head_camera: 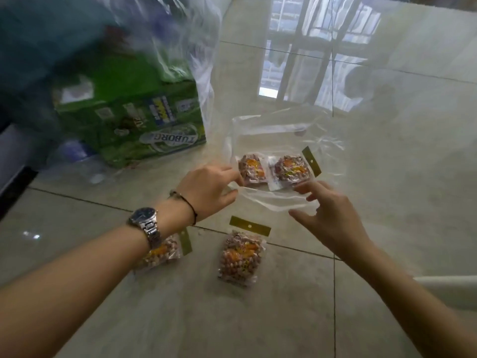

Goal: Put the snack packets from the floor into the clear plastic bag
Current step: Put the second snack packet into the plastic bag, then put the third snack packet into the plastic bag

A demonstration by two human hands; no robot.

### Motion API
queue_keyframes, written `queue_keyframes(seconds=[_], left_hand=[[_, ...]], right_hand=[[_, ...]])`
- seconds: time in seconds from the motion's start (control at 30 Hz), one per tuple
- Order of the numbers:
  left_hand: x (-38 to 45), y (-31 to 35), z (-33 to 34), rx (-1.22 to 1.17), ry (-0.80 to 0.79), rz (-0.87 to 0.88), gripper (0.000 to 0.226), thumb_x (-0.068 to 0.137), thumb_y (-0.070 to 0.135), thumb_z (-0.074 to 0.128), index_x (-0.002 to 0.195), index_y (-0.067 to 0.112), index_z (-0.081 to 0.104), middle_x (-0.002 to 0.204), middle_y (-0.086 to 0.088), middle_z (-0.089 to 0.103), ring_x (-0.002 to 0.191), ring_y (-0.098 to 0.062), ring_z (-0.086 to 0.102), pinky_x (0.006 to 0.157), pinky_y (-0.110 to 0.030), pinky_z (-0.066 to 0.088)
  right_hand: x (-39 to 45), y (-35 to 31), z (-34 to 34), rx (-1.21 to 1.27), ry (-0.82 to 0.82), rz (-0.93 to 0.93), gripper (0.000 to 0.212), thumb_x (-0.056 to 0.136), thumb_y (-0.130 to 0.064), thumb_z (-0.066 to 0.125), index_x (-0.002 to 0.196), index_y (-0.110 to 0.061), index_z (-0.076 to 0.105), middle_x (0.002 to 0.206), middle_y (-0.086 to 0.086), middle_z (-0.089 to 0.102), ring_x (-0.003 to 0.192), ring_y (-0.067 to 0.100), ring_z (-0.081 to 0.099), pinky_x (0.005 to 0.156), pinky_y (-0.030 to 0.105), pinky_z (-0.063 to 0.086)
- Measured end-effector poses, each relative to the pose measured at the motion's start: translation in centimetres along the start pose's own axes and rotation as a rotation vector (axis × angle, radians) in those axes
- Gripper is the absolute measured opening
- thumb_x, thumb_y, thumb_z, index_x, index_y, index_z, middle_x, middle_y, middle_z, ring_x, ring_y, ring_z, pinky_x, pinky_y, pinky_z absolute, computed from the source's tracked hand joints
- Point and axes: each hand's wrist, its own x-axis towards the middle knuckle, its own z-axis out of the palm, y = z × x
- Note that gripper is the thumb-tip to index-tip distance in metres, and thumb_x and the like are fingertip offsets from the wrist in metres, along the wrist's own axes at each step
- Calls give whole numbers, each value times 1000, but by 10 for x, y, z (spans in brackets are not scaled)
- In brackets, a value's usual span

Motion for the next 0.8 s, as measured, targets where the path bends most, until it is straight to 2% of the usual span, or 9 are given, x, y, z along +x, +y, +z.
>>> queue_keyframes(seconds=[0.1,0.23,0.4,0.53,0.7,0.8], left_hand=[[-30,-15,20,-38,-51,-103,18,84,27,58,100,21,64,102,-1,67,96,-20,60,80,-37,51],[-64,-22,57,-134,-174,-252,25,84,27,59,108,22,61,110,0,65,102,-18,59,86,-39,51],[-87,-11,94,-265,-278,-366,44,84,29,63,126,23,51,122,1,59,107,-13,57,88,-25,47],[-87,-3,112,-360,-260,-367,55,82,24,65,133,23,44,132,-1,50,115,-16,52,97,-27,43],[-80,-4,126,-348,-216,-385,56,80,25,68,131,26,46,121,-1,53,105,-19,54,87,-28,48],[-79,-7,133,-365,-205,-398,59,77,25,70,131,27,46,123,0,53,106,-17,54,89,-29,49]], right_hand=[[-11,-1,25,31,-91,26,39,74,-31,72,109,-25,57,112,-5,59,89,5,54,73,19,50],[-28,7,57,105,-191,127,41,73,-33,72,111,-25,56,110,-5,59,90,6,55,72,19,49],[-43,13,85,164,-285,252,47,72,-32,73,114,-20,56,114,0,59,93,10,55,76,26,52],[-48,11,96,200,-325,278,52,72,-31,75,118,-19,53,119,0,56,99,10,52,77,21,47],[-46,9,107,243,-345,317,55,70,-22,77,119,-21,51,125,0,52,106,12,51,87,29,51],[-45,11,112,270,-346,334,58,68,-21,78,119,-21,51,125,-1,50,109,12,50,90,30,50]])
